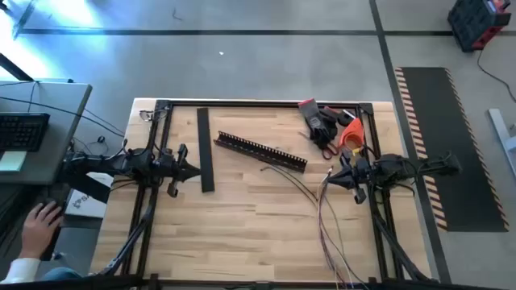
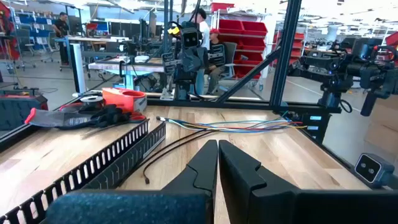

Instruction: Ziptie cables

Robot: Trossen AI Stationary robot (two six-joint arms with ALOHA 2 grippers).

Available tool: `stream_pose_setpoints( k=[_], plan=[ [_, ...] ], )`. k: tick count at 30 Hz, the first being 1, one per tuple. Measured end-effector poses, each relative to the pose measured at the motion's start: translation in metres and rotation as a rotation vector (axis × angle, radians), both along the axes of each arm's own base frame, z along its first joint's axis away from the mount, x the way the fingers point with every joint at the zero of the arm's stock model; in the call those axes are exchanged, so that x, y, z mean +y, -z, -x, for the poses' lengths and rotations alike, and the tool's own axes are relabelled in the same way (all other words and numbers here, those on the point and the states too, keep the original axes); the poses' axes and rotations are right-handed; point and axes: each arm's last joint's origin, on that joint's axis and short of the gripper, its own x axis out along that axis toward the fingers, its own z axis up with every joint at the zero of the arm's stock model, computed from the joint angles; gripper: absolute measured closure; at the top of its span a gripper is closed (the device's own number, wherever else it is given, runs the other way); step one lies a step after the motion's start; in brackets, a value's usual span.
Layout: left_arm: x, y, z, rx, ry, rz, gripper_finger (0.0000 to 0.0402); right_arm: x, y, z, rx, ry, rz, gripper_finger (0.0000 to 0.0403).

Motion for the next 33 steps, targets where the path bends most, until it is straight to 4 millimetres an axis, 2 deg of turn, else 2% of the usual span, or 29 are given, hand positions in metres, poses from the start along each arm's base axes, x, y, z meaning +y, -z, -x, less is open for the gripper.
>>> stream_pose_setpoints(
  k=[33],
  plan=[
    [0.0, 0.0002, 0.0, 0.001, 0.0, 0.001, 0.0401, 0.0, -0.0001, 0.0, 0.0, 0.0, 0.0, 0.0402]
  ],
)
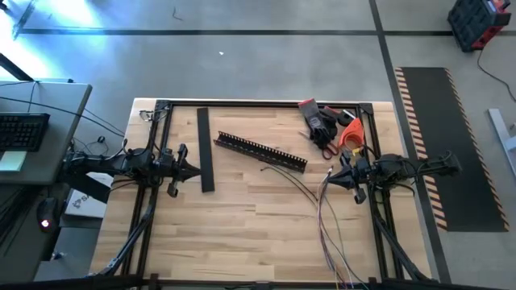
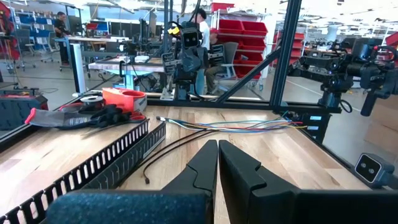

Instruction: Ziptie cables

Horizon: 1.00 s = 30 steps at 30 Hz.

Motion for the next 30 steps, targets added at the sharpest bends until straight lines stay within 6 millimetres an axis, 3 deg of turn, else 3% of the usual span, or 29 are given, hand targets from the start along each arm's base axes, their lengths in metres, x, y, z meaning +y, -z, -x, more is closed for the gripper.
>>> stream_pose_setpoints(
  k=[8, 11, 15, 18, 20, 24, 27, 30],
  plan=[
    [0.0, 0.0, 0.0, -0.001, 0.0, 0.006, 0.0401, 0.0, 0.0, 0.0, 0.0, 0.0, 0.0, 0.0402],
    [0.0, -0.003, 0.0, -0.028, 0.003, 0.092, 0.0401, 0.0, 0.0, 0.0, 0.0, 0.0, 0.0, 0.0402],
    [0.0, -0.021, 0.002, -0.21, 0.021, 0.221, 0.0401, 0.0, 0.0, 0.0, 0.0, 0.0, 0.0, 0.0402],
    [0.001, -0.036, 0.003, -0.336, 0.014, 0.2, 0.0401, 0.0, 0.0, 0.0, 0.0, 0.0, 0.0, 0.0402],
    [0.003, -0.046, -0.002, -0.303, -0.046, 0.137, 0.0401, 0.0, 0.0, 0.0, 0.0, 0.0, 0.0, 0.0402],
    [0.007, -0.063, -0.032, -0.075, -0.135, -0.03, 0.0386, 0.0, 0.0, 0.0, 0.0, 0.0, 0.0, 0.0402],
    [0.012, -0.078, -0.069, 0.126, -0.137, -0.135, 0.036, 0.0, 0.0, 0.0, 0.0, 0.0, 0.0, 0.0402],
    [0.024, -0.077, -0.109, 0.359, -0.144, -0.231, 0.0325, 0.0, 0.0, 0.0, 0.0, 0.0, 0.0, 0.0402]
  ],
)
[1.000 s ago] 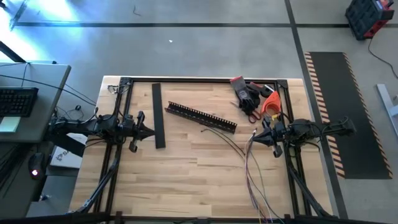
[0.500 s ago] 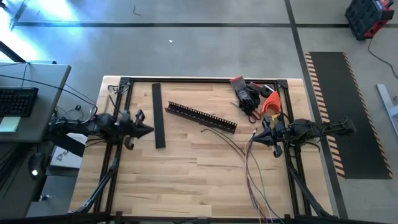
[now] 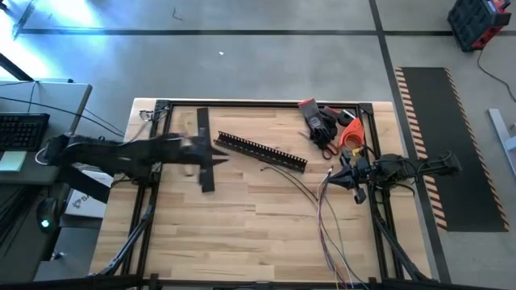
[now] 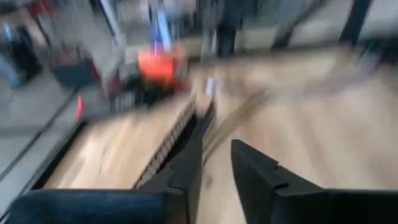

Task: Ziptie cables
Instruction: Move the black cable duct to the top left of the table

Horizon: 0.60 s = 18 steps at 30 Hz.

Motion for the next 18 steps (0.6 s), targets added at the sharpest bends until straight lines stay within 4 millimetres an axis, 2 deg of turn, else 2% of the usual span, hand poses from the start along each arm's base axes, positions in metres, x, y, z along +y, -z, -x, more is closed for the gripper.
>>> stream_pose_setpoints(
  k=[4, 7, 12, 18],
  plan=[
    [0.027, 0.015, -0.043, 0.184, -0.042, -0.046, 0.0275, 0.0, 0.0, 0.0, 0.0, 0.0, 0.0, 0.0402],
    [0.053, 0.036, -0.061, 0.29, -0.06, -0.018, 0.0238, 0.0, 0.0, 0.0, 0.0, 0.0, 0.0, 0.0402],
    [0.087, 0.058, -0.074, 0.368, -0.023, -0.033, 0.0202, 0.0, 0.0, 0.0, 0.0, 0.0, 0.0, 0.0402],
    [0.119, 0.082, -0.079, 0.446, 0.007, -0.003, 0.0207, 0.0, 0.0, 0.0, 0.0, 0.0, 0.0, 0.0402]
  ],
)
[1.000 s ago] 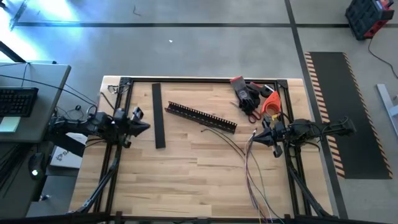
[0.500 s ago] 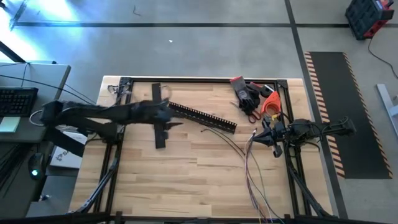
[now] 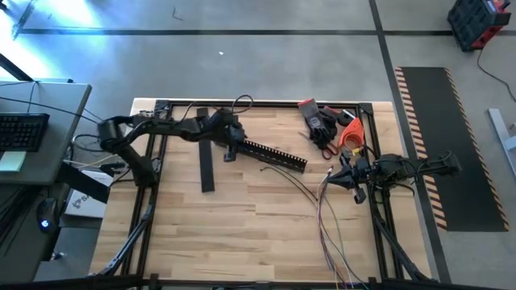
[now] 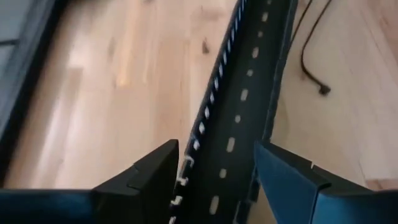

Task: Ziptie cables
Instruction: Move the black cable duct to the top left of the table

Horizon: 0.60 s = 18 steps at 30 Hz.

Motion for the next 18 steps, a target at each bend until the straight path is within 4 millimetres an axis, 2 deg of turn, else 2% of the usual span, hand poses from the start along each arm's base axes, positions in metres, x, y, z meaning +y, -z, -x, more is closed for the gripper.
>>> stream_pose_setpoints(
  k=[4, 10, 14, 18],
  plan=[
    [0.01, 0.011, -0.005, 0.036, 0.023, 0.072, 0.0217, 0.0, 0.0, 0.0, 0.0, 0.001, 0.0, 0.0402],
    [0.008, 0.013, -0.009, 0.079, 0.033, 0.094, 0.0238, 0.0, 0.0, 0.0, 0.0, 0.001, 0.0, 0.0402],
    [0.005, 0.006, -0.006, 0.083, 0.005, 0.075, 0.025, 0.0, 0.0, 0.0, 0.0, 0.0, 0.0, 0.0402],
    [-0.002, -0.01, -0.003, 0.051, -0.007, 0.07, 0.0254, 0.0, 0.0, 0.0, 0.0, 0.0, 0.0, 0.0402]
  ],
)
